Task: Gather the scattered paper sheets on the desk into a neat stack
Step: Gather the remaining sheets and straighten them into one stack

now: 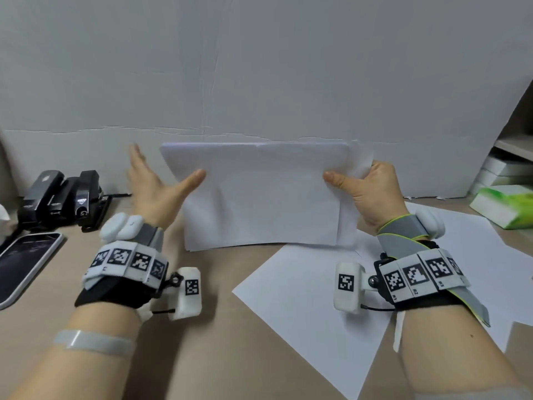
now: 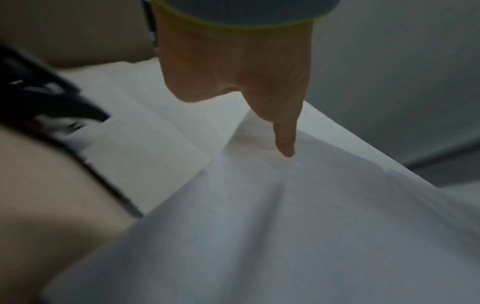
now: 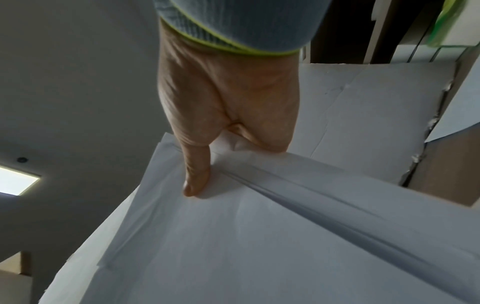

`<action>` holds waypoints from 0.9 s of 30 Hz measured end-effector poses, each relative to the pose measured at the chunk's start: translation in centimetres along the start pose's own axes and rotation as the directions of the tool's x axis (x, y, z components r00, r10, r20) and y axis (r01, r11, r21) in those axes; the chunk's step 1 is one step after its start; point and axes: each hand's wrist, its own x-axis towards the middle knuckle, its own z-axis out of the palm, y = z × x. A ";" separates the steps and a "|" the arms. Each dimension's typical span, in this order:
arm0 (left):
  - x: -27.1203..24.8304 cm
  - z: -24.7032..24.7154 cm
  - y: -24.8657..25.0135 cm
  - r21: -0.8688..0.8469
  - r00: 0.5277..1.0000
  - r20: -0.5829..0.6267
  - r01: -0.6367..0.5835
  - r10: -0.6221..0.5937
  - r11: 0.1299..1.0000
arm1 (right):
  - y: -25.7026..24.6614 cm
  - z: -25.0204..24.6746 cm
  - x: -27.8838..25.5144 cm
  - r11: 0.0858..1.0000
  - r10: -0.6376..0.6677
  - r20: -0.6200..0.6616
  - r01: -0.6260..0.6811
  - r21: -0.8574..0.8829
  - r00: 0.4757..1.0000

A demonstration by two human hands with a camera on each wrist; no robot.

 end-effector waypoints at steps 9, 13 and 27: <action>-0.1 1.1 -2.1 -0.538 0.960 0.277 0.130 0.030 0.833 | 0.5 -0.1 0.0 0.995 0.071 0.049 -0.075 0.071 0.996; -0.3 2.4 -1.6 -0.507 0.963 0.263 0.092 0.053 0.857 | 0.8 1.5 -0.1 1.000 0.017 -0.078 -0.018 -0.009 0.997; 0.1 3.4 -0.5 -0.471 0.993 0.103 -0.002 0.057 0.882 | 2.1 2.7 0.6 0.987 -0.076 -0.147 0.053 -0.155 0.986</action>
